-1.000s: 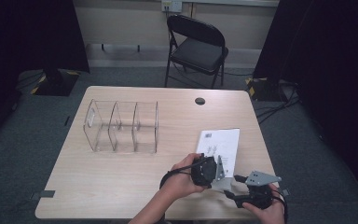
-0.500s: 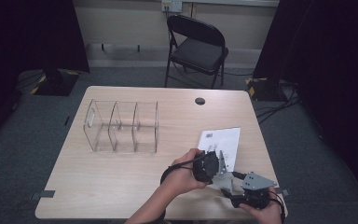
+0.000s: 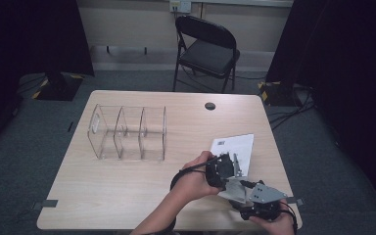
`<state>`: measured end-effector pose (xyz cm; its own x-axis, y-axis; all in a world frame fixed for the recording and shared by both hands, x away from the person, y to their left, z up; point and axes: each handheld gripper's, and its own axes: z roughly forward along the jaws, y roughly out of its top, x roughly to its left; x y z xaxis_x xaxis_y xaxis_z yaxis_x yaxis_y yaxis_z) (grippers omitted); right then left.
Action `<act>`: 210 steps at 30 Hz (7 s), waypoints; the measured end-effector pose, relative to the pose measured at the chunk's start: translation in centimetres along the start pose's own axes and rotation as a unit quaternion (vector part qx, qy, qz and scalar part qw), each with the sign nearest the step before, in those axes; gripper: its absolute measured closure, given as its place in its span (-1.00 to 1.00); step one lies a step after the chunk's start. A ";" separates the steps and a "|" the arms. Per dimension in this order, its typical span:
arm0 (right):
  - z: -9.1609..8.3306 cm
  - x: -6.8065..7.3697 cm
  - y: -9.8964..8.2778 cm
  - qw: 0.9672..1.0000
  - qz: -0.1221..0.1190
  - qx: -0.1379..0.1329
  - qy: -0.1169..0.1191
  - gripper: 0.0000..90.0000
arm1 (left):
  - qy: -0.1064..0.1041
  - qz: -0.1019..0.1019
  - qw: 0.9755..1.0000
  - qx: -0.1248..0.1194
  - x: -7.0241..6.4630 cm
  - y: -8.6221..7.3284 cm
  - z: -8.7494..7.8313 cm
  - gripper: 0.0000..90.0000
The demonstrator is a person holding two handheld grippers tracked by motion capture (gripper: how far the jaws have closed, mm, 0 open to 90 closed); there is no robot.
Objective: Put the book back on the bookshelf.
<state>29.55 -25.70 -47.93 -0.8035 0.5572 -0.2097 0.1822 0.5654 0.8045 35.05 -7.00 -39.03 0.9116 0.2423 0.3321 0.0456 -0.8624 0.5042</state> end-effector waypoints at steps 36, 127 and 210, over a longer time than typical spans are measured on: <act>0.2 1.9 2.4 0.985 -0.140 0.059 -0.077 0.09 | -0.027 -0.035 0.999 0.014 1.2 0.5 -1.1 0.15; -4.4 -6.1 13.5 0.985 -0.067 0.144 0.067 0.51 | -0.134 -0.204 0.968 -0.062 3.8 -11.3 -1.4 -0.51; -4.5 -6.4 15.0 0.976 -0.064 0.125 0.168 0.67 | -0.076 -0.177 0.975 -0.110 1.2 -17.1 3.5 -0.79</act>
<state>34.88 -23.54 -32.04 -0.9614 0.2654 -0.0729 0.1662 0.7711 0.6146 36.79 6.41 -50.06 0.9050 0.4253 -0.0071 0.2955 -0.6166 0.7297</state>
